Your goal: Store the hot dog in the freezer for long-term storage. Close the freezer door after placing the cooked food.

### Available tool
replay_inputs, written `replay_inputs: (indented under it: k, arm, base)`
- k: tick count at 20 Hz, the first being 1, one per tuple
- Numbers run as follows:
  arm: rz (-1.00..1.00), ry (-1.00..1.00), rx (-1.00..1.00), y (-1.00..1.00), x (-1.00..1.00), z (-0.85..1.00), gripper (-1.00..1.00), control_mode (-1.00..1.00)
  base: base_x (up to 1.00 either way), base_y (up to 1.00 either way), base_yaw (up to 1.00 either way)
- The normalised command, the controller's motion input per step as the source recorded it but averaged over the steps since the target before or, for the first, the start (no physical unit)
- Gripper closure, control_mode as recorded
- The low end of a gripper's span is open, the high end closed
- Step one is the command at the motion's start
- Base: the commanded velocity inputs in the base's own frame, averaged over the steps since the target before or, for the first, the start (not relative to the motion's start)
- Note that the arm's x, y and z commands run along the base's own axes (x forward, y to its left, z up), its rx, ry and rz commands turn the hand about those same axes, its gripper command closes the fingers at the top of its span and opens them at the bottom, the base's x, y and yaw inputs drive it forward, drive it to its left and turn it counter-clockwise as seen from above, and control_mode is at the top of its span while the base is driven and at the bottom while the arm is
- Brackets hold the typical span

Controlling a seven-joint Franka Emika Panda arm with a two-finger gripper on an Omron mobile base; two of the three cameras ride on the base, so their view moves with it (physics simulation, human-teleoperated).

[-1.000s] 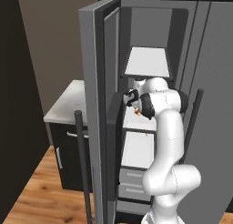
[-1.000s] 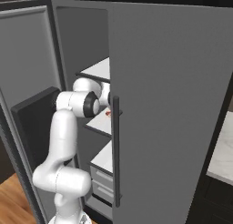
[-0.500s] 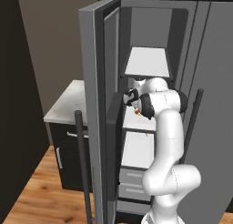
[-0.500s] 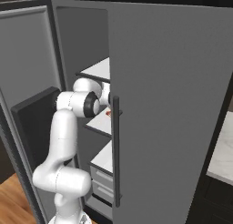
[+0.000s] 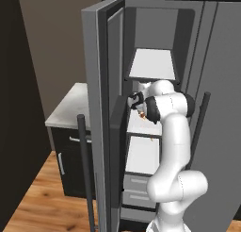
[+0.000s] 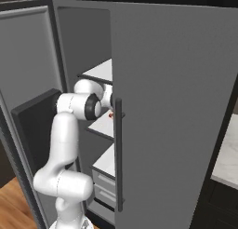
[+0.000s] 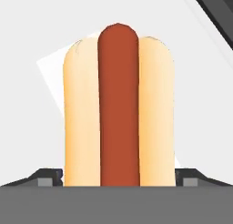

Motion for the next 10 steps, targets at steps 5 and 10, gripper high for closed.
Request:
replay_inputs:
  k: [5, 10]
  arm:
    - [0.0, 0.0, 0.0, 0.0, -0.28, 0.0, -1.0, -1.0]
    - [0.0, 0.0, 0.0, 0.0, -0.44, 0.01, -1.0, -1.0]
  base:
    - [0.0, 0.0, 0.0]
    - [0.0, 0.0, 0.0]
